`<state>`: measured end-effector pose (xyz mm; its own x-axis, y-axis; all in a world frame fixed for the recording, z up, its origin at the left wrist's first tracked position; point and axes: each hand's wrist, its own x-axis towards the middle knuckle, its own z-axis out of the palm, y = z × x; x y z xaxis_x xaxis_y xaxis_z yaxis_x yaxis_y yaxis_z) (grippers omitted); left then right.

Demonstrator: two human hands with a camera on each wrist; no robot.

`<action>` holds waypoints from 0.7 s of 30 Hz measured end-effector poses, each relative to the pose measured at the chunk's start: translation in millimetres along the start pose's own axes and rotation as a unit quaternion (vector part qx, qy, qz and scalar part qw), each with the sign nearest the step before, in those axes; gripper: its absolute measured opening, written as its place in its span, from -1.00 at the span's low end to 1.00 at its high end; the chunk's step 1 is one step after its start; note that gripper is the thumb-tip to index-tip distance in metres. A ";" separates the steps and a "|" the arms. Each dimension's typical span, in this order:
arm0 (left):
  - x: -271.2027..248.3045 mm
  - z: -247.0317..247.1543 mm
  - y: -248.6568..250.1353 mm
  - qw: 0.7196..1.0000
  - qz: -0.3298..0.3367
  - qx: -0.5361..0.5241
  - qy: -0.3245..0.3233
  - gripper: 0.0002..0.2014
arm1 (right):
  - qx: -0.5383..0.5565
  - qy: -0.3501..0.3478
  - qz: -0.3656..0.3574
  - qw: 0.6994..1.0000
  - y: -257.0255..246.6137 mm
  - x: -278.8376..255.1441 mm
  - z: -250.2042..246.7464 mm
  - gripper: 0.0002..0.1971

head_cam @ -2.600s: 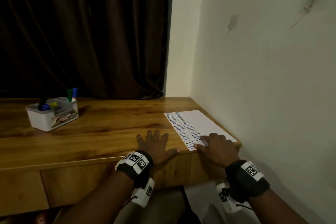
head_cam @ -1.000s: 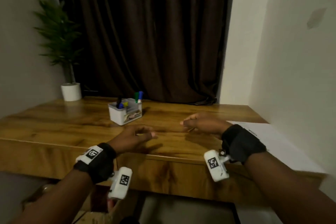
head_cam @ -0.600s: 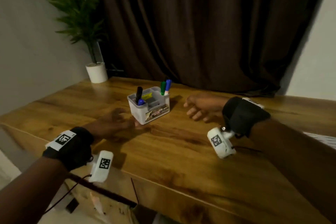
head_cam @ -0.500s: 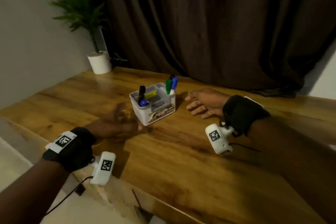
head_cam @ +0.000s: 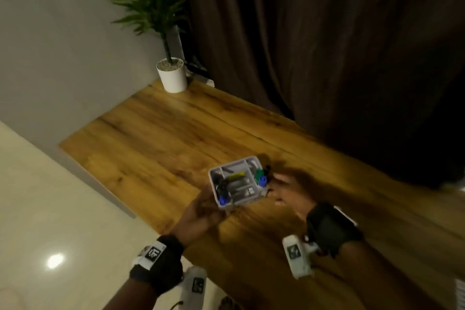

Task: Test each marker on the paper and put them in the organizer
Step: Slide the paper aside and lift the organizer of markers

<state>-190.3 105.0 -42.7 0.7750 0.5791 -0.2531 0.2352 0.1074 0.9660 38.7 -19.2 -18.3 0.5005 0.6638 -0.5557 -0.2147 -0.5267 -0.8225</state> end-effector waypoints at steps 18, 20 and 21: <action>-24.2 -13.8 12.0 0.990 -0.112 0.052 0.065 -0.87 | -0.030 0.014 -0.072 0.997 31.4 -34.2 5.4 -0.89; -23.3 0.9 16.4 0.989 -0.123 0.047 0.068 -0.85 | -0.034 0.026 -0.079 0.996 37.5 -38.3 2.9 -0.90; -22.6 7.5 18.5 0.988 -0.127 0.052 0.066 -0.82 | -0.046 0.026 -0.082 0.995 40.6 -41.3 0.0 -0.90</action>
<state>-199.1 87.9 -19.6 0.6009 0.6458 -0.4710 0.4766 0.1836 0.8597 9.3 -68.0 -28.8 0.5654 0.7180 -0.4059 -0.0493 -0.4618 -0.8856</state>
